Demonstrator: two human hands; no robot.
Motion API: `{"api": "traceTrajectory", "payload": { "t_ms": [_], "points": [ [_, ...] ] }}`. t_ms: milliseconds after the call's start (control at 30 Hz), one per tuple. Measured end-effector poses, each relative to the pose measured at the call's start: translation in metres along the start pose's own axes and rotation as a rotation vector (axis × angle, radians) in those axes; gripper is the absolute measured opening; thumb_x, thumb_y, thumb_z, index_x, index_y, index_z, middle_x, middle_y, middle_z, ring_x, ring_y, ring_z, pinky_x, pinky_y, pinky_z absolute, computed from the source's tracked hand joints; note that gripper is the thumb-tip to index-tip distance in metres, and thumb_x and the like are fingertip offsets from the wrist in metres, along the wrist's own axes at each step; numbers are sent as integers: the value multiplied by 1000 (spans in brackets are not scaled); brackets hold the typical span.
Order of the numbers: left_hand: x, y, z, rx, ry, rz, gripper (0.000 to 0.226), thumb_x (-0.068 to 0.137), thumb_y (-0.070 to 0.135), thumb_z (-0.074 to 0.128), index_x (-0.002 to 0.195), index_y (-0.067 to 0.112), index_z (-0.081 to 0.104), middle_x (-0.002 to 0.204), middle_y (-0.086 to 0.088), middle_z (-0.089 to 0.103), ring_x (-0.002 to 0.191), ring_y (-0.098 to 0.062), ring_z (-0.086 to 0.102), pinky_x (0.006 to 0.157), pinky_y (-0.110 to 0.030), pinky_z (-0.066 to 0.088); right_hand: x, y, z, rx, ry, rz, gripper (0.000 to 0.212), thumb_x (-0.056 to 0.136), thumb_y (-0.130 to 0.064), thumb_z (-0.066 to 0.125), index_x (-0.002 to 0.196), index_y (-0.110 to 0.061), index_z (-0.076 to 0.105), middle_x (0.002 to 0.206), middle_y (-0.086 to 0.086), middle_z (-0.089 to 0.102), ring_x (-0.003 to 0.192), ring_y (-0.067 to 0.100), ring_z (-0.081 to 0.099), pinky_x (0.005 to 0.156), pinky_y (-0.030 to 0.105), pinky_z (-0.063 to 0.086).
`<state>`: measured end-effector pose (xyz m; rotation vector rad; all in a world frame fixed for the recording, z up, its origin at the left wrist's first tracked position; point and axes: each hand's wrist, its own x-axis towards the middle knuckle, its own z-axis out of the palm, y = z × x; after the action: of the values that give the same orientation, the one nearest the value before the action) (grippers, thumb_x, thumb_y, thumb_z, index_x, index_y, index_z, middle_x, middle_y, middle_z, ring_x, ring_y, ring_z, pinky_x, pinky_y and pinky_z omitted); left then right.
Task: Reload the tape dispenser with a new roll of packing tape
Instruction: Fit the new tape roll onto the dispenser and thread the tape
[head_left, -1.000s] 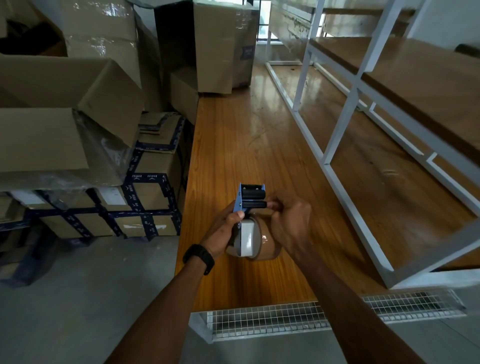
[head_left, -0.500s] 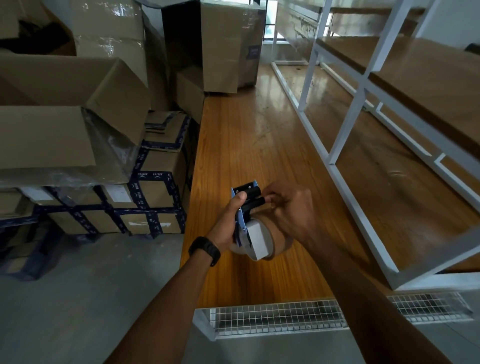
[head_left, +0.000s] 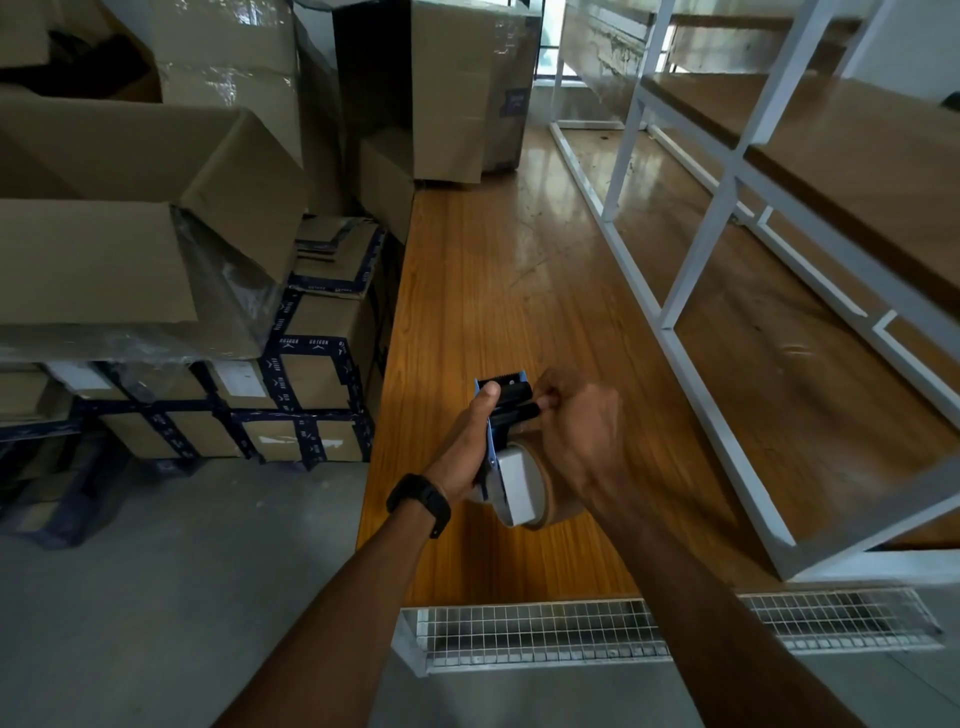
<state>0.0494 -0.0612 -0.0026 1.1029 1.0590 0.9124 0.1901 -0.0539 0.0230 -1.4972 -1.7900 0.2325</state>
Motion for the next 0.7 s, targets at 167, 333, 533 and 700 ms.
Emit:
{"api": "traceTrajectory", "payload": {
  "t_ms": [167,333,533,700],
  "points": [
    [6,-5,-4,34,-17,8,54,79,86,36,98,51,73,113,-7,76,110,-30,69,106,-60,46,-5,3,-1,35,56,-124,26,84,-28,48,73,-10,63,66,0,64,53,7,53,50,13,38],
    [5,-1,-3,20,-46,-21,57,85,80,30,108,45,68,114,-4,74,114,-27,67,108,-55,46,-7,6,-3,10,82,-214,26,83,-29,48,70,-11,62,64,1,64,53,7,52,49,17,41],
    [4,-7,-8,11,-10,-44,60,89,77,32,120,33,59,116,-6,72,108,-23,68,102,-48,49,-5,9,0,-50,8,-239,18,76,-2,76,67,-11,62,67,0,64,57,12,57,50,26,47],
    [0,-3,-10,55,-20,-45,51,87,72,24,114,41,55,115,3,68,108,-13,65,97,-37,50,-4,-2,0,126,47,-13,19,81,5,56,72,-8,66,69,0,66,60,8,60,54,13,47]
  ]
}}
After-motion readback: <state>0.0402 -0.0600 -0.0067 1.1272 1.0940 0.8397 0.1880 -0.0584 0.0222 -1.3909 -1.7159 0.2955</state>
